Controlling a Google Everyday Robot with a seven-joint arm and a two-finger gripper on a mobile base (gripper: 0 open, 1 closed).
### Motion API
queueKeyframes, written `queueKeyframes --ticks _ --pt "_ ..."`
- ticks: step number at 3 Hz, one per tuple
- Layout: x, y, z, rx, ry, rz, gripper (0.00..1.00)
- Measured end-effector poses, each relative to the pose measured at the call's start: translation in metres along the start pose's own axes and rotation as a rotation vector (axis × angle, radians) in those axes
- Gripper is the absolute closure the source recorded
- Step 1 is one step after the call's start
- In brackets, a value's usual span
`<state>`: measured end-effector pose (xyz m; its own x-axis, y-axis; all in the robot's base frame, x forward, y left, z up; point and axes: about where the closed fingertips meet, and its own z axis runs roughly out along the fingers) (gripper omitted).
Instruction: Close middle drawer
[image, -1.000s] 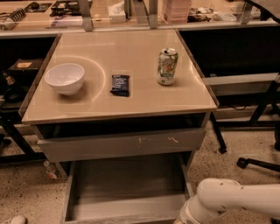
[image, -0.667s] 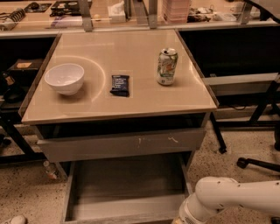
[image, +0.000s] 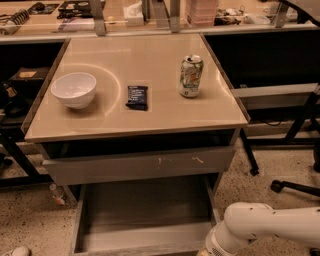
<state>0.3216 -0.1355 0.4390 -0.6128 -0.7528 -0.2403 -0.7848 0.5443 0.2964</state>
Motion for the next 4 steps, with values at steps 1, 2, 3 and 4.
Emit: queueKeyframes --ticks 1,2,3,4 --pt "0.0000 0.0000 0.0000 0.000 0.000 0.000 0.35" --pt "0.0000 0.0000 0.0000 0.000 0.000 0.000 0.12" --pt "0.0000 0.0000 0.0000 0.000 0.000 0.000 0.00" --pt "0.0000 0.0001 0.0001 0.000 0.000 0.000 0.00"
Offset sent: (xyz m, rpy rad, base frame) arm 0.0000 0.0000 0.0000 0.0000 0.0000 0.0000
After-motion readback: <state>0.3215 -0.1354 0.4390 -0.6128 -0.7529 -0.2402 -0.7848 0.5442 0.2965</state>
